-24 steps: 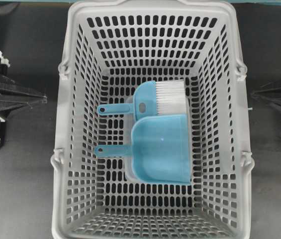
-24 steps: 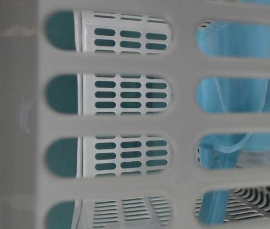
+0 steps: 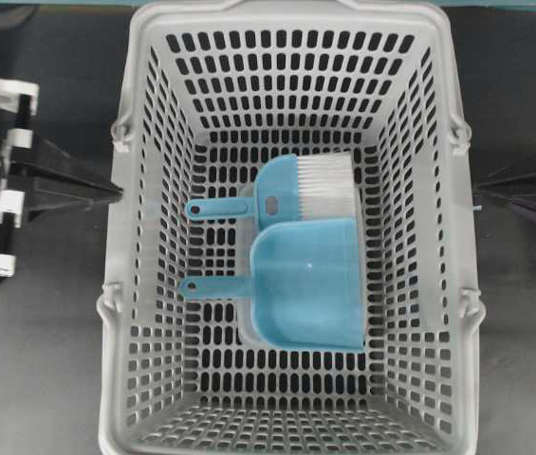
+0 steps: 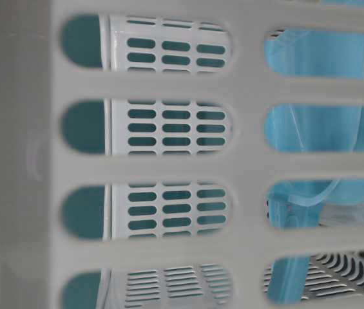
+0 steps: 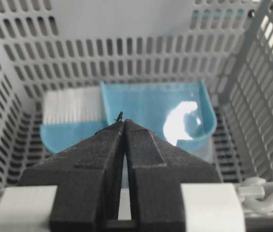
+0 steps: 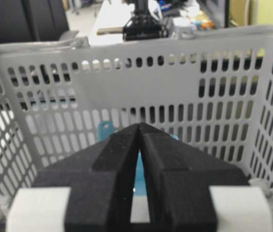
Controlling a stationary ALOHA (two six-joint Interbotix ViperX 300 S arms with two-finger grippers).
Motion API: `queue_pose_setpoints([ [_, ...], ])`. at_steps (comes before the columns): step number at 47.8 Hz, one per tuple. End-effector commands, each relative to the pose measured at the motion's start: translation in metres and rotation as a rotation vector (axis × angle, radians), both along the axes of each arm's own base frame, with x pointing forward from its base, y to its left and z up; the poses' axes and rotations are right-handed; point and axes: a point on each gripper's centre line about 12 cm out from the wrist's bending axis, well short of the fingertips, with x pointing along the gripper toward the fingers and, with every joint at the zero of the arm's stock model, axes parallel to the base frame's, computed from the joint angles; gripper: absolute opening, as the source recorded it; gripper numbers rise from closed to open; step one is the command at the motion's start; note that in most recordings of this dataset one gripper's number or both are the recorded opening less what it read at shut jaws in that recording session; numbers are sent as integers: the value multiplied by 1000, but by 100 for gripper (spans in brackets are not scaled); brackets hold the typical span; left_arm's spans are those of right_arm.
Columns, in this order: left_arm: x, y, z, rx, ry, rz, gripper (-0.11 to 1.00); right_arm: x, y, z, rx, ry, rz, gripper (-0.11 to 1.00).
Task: Pick up the dustpan from the shopping basket with the left arm.
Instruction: 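Move the left gripper over the blue dustpan handle and lower it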
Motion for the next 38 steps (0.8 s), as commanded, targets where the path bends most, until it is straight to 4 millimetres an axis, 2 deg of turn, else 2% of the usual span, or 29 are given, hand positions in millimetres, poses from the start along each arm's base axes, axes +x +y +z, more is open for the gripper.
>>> queue_pose_setpoints([
  [1, 16, -2, 18, 5, 24, -4, 0, 0, -1, 4, 5, 5, -5, 0],
  [7, 34, -3, 26, 17, 85, -7, 0, -4, -1, 5, 5, 25, -5, 0],
  [11, 48, -4, 21, 20, 171, -6, 0, -7, -1, 7, 3, 26, -6, 8],
  [14, 57, -4, 15, 23, 232, -5, 0, -9, -1, 9, 5, 25, -6, 21],
  [19, 75, -9, 9, 19, 317, -9, 0, -11, -1, 12, 5, 15, -5, 53],
  [23, 89, -11, 5, 23, 378, -11, 3, -12, -1, 14, 6, 9, -6, 74],
  [26, 98, -12, 3, 22, 419, -9, 15, -12, -1, 15, 8, 6, -6, 79],
  [34, 120, -16, -5, 27, 529, -9, 64, -14, -1, 16, 5, 0, -5, 76],
  [38, 133, -22, -16, 27, 609, -14, 83, -14, -1, 16, 5, -2, -5, 76],
])
